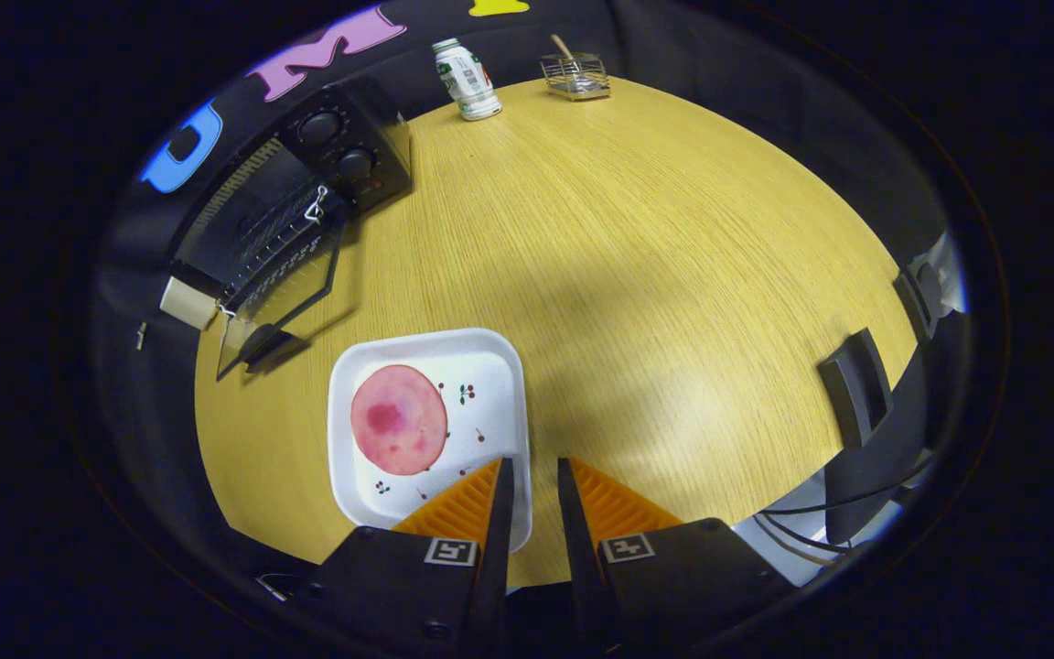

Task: Open the toaster oven, put the food inside, and close the toaster oven door.

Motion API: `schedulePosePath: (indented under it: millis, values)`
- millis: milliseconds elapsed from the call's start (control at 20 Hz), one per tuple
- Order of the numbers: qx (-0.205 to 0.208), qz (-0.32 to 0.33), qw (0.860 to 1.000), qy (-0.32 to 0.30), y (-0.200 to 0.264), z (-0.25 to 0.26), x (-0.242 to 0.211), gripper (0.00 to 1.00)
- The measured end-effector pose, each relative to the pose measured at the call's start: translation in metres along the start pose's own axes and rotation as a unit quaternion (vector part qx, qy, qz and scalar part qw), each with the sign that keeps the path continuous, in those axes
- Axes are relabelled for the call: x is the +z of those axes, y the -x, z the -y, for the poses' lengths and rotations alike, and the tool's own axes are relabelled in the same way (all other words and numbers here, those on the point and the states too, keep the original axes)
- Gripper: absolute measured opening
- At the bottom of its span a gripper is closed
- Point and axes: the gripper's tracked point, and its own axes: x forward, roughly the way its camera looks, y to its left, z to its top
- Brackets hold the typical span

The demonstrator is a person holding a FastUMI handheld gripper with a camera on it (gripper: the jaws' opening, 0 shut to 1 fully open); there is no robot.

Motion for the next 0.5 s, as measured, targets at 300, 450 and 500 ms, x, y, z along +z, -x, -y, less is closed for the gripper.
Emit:
schedulePosePath:
  millis: [300,450,500]
  values:
    - [0.007,-0.008,0.998,0.061,-0.0068,-0.0044,0.0053,0.08]
    - [0.028,-0.012,0.999,0.036,-0.0079,-0.0074,0.0049,0.05]
    - [0.045,-0.02,0.999,0.005,-0.0085,-0.0095,0.0006,0.05]
